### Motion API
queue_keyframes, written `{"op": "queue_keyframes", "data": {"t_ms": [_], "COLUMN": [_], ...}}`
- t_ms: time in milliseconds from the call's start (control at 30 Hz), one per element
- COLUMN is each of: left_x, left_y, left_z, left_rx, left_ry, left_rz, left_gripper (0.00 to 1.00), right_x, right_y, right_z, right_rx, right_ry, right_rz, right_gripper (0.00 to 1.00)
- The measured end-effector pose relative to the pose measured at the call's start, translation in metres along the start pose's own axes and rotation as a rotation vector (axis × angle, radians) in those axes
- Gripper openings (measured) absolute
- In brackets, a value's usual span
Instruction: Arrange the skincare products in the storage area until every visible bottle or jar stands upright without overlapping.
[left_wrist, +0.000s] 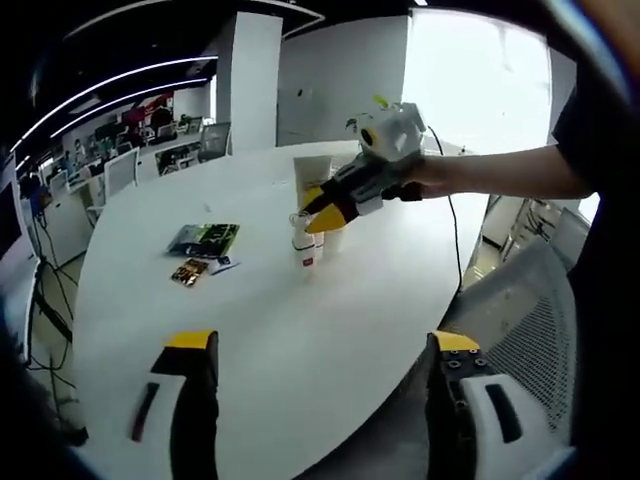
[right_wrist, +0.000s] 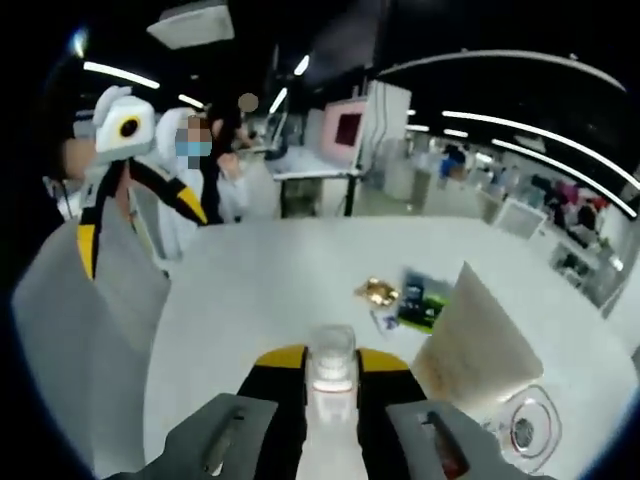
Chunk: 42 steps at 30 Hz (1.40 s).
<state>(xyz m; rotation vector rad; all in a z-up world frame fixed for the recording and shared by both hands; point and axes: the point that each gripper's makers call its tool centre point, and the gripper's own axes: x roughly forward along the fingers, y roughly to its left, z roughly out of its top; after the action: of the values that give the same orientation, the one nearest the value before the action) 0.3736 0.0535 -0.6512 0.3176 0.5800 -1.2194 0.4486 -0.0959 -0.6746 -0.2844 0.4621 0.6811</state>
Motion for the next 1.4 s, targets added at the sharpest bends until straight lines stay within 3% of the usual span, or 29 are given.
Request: {"op": "queue_keyframes", "data": {"t_ms": [533,900,1400], "left_x": [0.006,0.005,0.008], "left_y": [-0.012,-0.011,-0.013], "left_z": [0.001,0.0,0.0], "left_rx": [0.022,0.018,0.017], "left_ry": [0.017,0.02,0.02], "left_rz": [-0.018,-0.013,-0.022], "left_gripper": [0.81,0.81,0.81], "right_x": [-0.016,-0.02,-0.025], "right_y": [-0.006,-0.005,-0.006], "right_z": [-0.011,-0.014,-0.017], "right_rx": [0.006,-0.029,-0.011], "right_ry": [0.015,0.046,0.082], "right_rz": [0.037,0.081,0.057], "right_gripper": [0.09,0.09,0.09]}}
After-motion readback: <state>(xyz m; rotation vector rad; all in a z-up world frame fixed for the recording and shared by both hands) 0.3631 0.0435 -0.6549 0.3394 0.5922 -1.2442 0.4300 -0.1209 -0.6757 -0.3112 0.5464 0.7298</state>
